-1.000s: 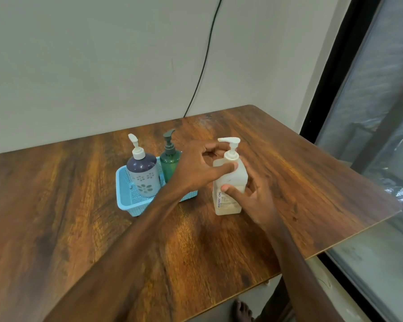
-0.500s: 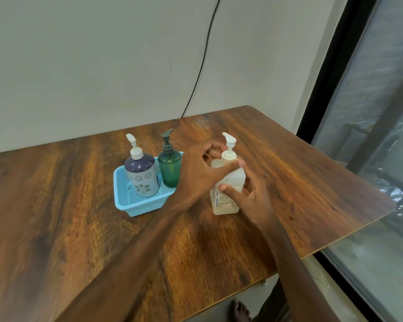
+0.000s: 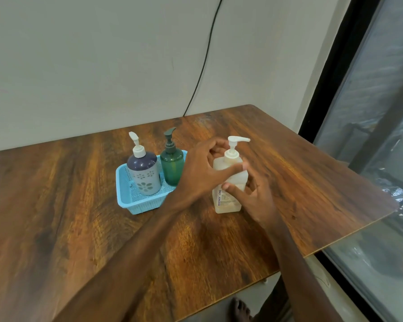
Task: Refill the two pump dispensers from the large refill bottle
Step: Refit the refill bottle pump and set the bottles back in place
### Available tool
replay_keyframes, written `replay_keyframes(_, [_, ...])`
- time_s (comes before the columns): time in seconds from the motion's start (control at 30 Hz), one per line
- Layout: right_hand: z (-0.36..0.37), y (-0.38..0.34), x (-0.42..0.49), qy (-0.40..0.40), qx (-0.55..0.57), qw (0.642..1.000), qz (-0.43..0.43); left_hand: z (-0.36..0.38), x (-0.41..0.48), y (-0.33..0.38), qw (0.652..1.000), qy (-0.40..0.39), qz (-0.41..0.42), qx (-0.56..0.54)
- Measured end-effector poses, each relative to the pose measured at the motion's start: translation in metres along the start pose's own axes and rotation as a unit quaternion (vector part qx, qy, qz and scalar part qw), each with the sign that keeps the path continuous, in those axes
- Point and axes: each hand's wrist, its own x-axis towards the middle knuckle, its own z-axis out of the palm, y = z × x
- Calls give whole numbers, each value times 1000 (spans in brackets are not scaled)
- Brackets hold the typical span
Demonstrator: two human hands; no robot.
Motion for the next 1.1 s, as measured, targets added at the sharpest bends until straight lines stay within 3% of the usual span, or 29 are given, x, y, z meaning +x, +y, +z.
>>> replay_keyframes(0.1, [-1, 2, 1, 3, 1, 1000, 1, -1, 4, 3, 1000, 20, 12, -21])
replay_keyframes(0.3, [1, 1, 1, 0, -7, 1000, 9, -28, 19, 7, 990, -141, 17, 22])
replay_keyframes(0.53, [0, 1, 0, 1, -1, 1000, 19, -10, 6, 11, 999, 0, 32, 20])
replay_keyframes(0.9, [-15, 2, 2, -26, -14, 999, 38, -24, 28, 8, 990, -126, 68, 10])
replay_keyframes(1.0, [-16, 0, 0, -33, -18, 997, 64, -26, 26, 9, 989, -121, 80, 4])
replay_keyframes(1.1, [-11, -5, -12, -36, -35, 996, 79, -19, 13, 6, 995, -62, 73, -10])
